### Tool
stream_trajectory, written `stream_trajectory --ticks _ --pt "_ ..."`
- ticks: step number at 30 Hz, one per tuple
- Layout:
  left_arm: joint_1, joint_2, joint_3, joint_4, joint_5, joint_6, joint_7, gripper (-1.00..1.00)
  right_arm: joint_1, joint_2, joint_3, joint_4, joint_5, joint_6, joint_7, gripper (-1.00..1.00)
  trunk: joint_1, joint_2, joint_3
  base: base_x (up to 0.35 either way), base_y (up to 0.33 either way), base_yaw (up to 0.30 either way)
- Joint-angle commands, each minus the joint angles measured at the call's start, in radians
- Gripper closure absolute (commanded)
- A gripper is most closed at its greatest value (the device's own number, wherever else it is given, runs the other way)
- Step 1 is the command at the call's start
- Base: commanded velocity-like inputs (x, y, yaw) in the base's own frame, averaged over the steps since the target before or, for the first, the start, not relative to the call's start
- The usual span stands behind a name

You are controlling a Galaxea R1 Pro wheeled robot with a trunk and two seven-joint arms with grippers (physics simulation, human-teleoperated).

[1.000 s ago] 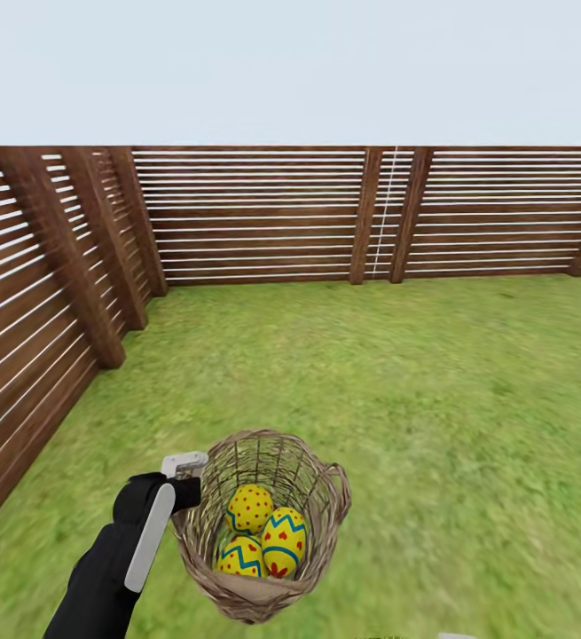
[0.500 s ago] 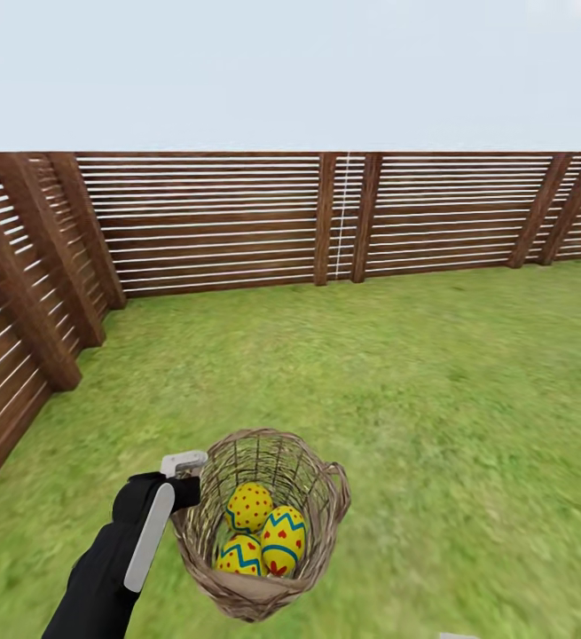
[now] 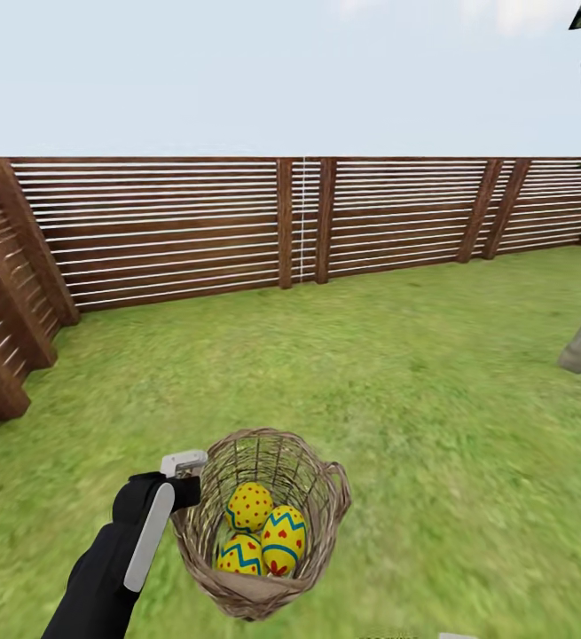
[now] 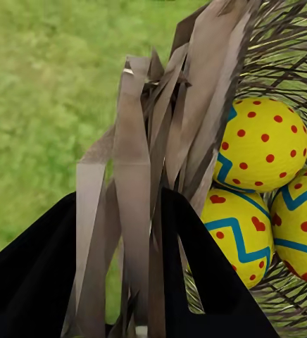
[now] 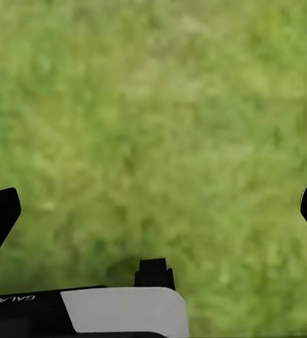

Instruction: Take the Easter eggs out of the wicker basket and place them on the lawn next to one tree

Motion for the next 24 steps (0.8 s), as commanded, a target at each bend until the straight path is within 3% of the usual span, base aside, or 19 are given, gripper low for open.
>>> stream_trajectory --ticks 1,24 --pt "-0.001 0.0 -0.001 -0.001 0.019 0.0 0.01 1.0 -0.001 0.0 -0.009 0.001 0.01 -0.003 0.003 -1.0 0.0 -0.001 0.0 0.0 0.0 -0.28" --pt "-0.001 -0.001 -0.001 0.002 0.019 0.0 0.009 1.0 -0.001 0.0 -0.009 0.001 0.01 -0.003 0.003 -1.0 0.0 -0.001 0.021 0.0 0.0 -0.28"
